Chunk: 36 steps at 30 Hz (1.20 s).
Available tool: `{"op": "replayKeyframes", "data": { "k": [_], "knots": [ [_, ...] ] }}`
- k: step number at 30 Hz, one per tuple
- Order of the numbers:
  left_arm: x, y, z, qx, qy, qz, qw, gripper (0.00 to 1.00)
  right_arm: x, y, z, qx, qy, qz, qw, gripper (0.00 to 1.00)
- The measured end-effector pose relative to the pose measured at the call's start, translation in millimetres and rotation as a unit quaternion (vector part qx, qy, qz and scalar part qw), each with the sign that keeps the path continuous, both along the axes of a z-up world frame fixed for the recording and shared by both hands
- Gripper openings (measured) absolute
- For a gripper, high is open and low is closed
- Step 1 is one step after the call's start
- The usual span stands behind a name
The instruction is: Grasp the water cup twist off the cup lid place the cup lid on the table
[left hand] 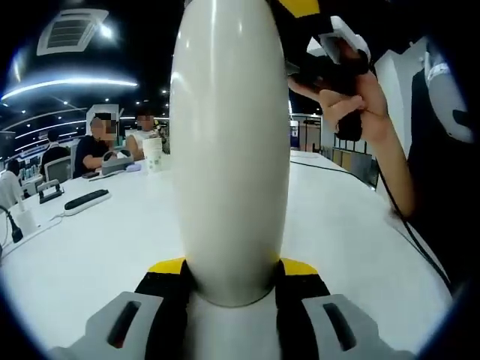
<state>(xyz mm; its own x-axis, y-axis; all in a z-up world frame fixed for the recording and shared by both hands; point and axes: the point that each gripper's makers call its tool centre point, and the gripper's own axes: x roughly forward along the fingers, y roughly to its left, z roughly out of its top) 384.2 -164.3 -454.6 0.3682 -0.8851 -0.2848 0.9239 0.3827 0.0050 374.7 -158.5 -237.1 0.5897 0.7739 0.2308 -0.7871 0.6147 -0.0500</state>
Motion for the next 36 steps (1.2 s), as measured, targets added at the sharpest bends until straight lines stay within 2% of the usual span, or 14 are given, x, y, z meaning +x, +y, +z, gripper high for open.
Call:
{"op": "replayKeyframes", "data": {
  "k": [3, 7, 11, 13, 14, 16, 19, 21, 23, 26, 28, 31, 34, 36],
  "knots": [
    [0.1, 0, 0.9, 0.001, -0.002, 0.002, 1.0, 0.46, -1, 0, -0.1, -0.018, -0.015, 0.012, 0.9997, 0.42],
    [0.3, -2, 0.6, 0.002, -0.005, 0.001, 1.0, 0.46, -2, -3, 0.0, -0.019, -0.01, 0.084, 0.9963, 0.42],
    [-0.3, -3, 1.9, 0.003, -0.006, -0.001, 1.0, 0.46, -3, -4, 0.4, -0.017, -0.015, 0.167, 0.9857, 0.42],
    [-1.1, -4, 2.0, 0.003, -0.006, -0.001, 1.0, 0.46, -3, -6, 0.2, -0.017, -0.008, 0.211, 0.9774, 0.42],
    [-1.4, -5, 2.2, 0.003, -0.007, -0.002, 1.0, 0.46, -3, -7, 0.3, -0.023, -0.017, 0.225, 0.974, 0.42],
    [-1.8, -6, 2.8, 0.003, -0.008, -0.003, 1.0, 0.46, -3, -8, 0.6, -0.016, -0.016, 0.249, 0.9684, 0.42],
    [-3.6, -8, 3.7, 0.003, -0.008, -0.004, 1.0, 0.46, -2, -9, 0.0, -0.003, -0.015, 0.251, 0.9677, 0.42],
    [-4.2, -9, 4.1, 0.003, -0.008, -0.004, 1.0, 0.46, -3, -9, 0.2, 0.005, -0.006, 0.239, 0.9709, 0.42],
    [-5.3, -10, 4.3, 0.003, -0.009, -0.004, 1.0, 0.46, 0, -12, -0.3, 0.016, 0.018, 0.201, 0.9792, 0.42],
    [-6.3, -12, 4.5, 0.003, -0.009, -0.004, 0.9999, 0.46, 1, -19, 12.4, 0.059, 0.013, 0.115, 0.9915, 0.46],
    [-5.9, -11, 4.4, 0.003, -0.009, -0.004, 0.9999, 0.46, -9, -19, 18.3, 0.054, -0.018, 0.06, 0.9966, 0.52],
    [-5.9, -12, 4.4, 0.003, -0.009, -0.005, 0.9999, 0.46, -17, -18, 23.0, 0.027, -0.048, -0.018, 0.9983, 0.55],
    [-5.3, -11, 4.3, 0.003, -0.009, -0.004, 0.9999, 0.46, -16, -18, 21.1, 0.02, -0.024, -0.074, 0.9967, 0.53],
    [-5.2, -10, 4.3, 0.003, -0.009, -0.004, 0.9999, 0.46, -18, -15, 23.8, 0.025, -0.03, -0.083, 0.9958, 0.53]
  ]
}}
